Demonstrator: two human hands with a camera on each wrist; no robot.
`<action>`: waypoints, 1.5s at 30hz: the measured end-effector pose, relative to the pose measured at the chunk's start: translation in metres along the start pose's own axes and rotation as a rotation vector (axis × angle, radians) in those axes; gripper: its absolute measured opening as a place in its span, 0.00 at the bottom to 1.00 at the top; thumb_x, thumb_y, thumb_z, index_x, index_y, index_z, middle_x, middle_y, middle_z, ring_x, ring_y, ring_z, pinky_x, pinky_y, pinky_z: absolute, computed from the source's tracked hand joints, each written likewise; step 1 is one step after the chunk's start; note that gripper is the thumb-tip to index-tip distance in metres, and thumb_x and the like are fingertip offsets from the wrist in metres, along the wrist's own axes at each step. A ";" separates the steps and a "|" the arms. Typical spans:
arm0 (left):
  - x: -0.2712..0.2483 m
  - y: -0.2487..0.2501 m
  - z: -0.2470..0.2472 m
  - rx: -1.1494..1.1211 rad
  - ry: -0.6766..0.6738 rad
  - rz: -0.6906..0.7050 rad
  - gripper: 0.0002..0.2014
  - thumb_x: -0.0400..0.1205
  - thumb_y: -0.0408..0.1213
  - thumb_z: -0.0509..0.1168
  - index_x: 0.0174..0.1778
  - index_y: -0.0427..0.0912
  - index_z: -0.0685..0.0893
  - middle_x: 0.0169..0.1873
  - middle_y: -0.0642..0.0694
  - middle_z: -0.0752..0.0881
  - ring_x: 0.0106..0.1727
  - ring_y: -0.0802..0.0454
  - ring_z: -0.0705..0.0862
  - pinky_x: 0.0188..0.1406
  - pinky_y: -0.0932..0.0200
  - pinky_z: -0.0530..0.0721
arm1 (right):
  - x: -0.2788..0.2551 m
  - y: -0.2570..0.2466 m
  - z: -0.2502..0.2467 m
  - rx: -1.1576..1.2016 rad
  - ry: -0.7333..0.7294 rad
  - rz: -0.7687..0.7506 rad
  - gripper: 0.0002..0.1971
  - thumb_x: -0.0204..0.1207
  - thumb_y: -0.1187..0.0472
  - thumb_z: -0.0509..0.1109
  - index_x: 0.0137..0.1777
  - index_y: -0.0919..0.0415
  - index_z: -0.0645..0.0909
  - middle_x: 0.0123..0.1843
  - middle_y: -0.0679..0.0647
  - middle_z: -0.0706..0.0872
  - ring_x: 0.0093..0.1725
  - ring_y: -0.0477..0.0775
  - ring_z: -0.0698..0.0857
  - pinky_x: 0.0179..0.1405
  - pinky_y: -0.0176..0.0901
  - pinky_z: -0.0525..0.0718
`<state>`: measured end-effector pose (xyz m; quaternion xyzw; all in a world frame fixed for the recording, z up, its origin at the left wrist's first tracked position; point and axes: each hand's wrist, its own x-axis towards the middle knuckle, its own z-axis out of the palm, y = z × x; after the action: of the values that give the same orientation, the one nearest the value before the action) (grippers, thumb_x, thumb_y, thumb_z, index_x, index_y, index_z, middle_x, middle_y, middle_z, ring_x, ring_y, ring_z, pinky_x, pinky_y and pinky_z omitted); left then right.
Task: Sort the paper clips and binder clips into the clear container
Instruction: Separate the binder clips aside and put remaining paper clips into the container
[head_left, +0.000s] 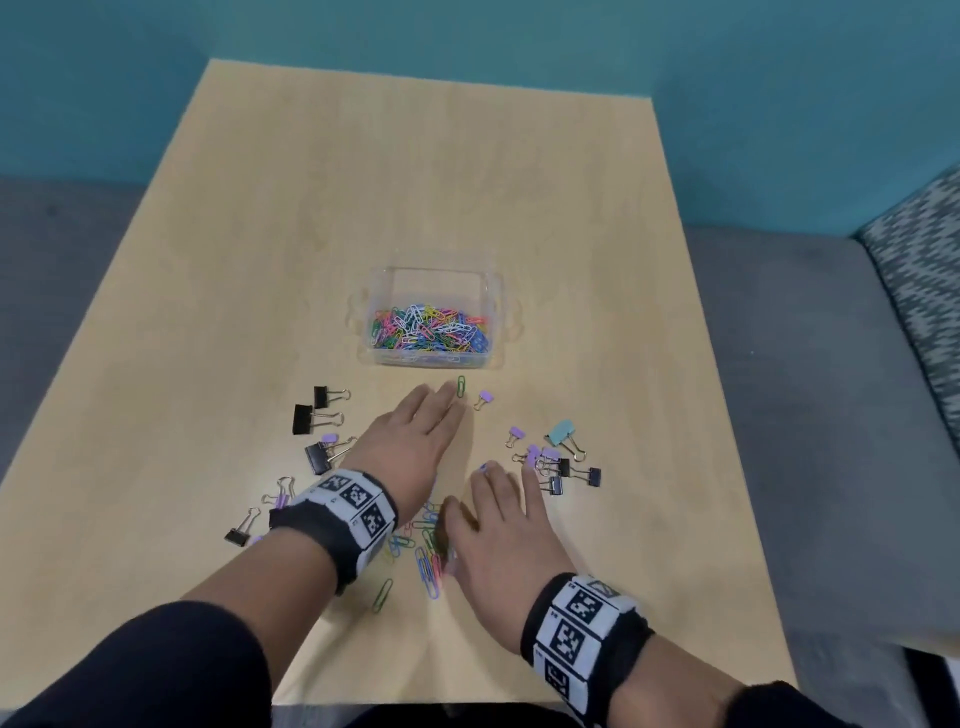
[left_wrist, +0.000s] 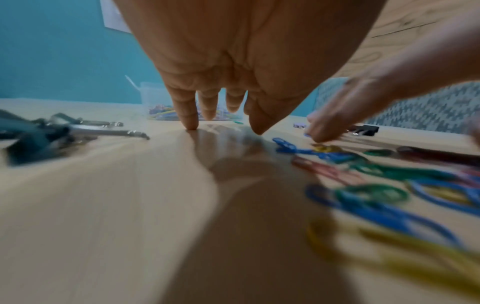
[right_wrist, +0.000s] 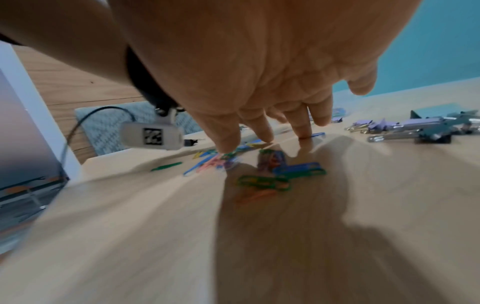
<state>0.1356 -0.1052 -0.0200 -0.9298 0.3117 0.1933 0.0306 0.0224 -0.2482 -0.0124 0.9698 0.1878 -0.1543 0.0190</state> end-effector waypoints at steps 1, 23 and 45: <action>0.005 0.000 -0.004 0.017 0.001 0.021 0.43 0.77 0.31 0.57 0.82 0.45 0.36 0.82 0.48 0.35 0.82 0.42 0.42 0.72 0.50 0.67 | -0.004 -0.003 0.002 0.007 0.003 -0.011 0.28 0.78 0.46 0.62 0.71 0.64 0.68 0.73 0.76 0.68 0.76 0.77 0.60 0.73 0.79 0.47; -0.115 0.034 0.049 -0.290 0.236 -0.080 0.34 0.68 0.40 0.73 0.71 0.41 0.72 0.67 0.37 0.75 0.70 0.37 0.74 0.66 0.45 0.78 | -0.046 -0.003 0.016 0.218 0.069 -0.152 0.36 0.69 0.56 0.71 0.77 0.63 0.64 0.77 0.63 0.68 0.79 0.66 0.64 0.72 0.56 0.72; -0.104 0.037 0.060 -0.217 0.188 0.000 0.26 0.66 0.32 0.69 0.60 0.48 0.77 0.60 0.44 0.76 0.54 0.41 0.73 0.47 0.47 0.83 | -0.025 0.009 0.014 0.010 0.150 -0.244 0.24 0.65 0.68 0.47 0.54 0.63 0.80 0.48 0.59 0.82 0.43 0.62 0.80 0.33 0.51 0.82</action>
<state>0.0171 -0.0652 -0.0338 -0.9417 0.2904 0.1377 -0.0992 -0.0004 -0.2674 -0.0183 0.9486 0.3045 -0.0837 -0.0190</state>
